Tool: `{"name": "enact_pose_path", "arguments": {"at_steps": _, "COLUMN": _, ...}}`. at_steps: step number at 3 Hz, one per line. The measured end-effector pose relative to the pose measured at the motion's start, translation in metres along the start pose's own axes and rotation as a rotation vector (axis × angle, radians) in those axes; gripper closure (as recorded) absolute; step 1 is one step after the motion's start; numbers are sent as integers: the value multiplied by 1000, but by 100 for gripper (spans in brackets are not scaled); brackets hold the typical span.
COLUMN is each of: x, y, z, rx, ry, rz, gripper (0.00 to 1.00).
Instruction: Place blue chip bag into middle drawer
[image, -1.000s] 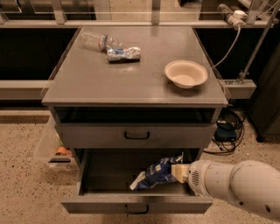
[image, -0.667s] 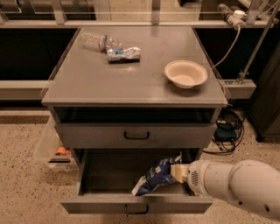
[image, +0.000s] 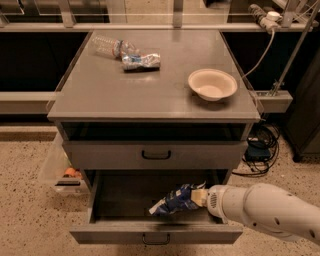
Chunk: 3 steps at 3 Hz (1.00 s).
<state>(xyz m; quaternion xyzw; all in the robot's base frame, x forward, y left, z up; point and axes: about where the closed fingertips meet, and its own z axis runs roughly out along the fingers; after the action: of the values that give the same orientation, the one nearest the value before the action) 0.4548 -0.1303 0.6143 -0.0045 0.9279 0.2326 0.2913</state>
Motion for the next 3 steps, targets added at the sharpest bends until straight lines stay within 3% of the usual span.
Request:
{"name": "enact_pose_path", "arguments": {"at_steps": 1, "x": 12, "y": -20, "z": 41, "rx": -6, "ry": 25, "rz": 52, "gripper": 100}}
{"name": "enact_pose_path", "arguments": {"at_steps": 3, "x": 39, "y": -42, "z": 94, "rx": -25, "ry": 90, "rz": 117, "gripper": 100}}
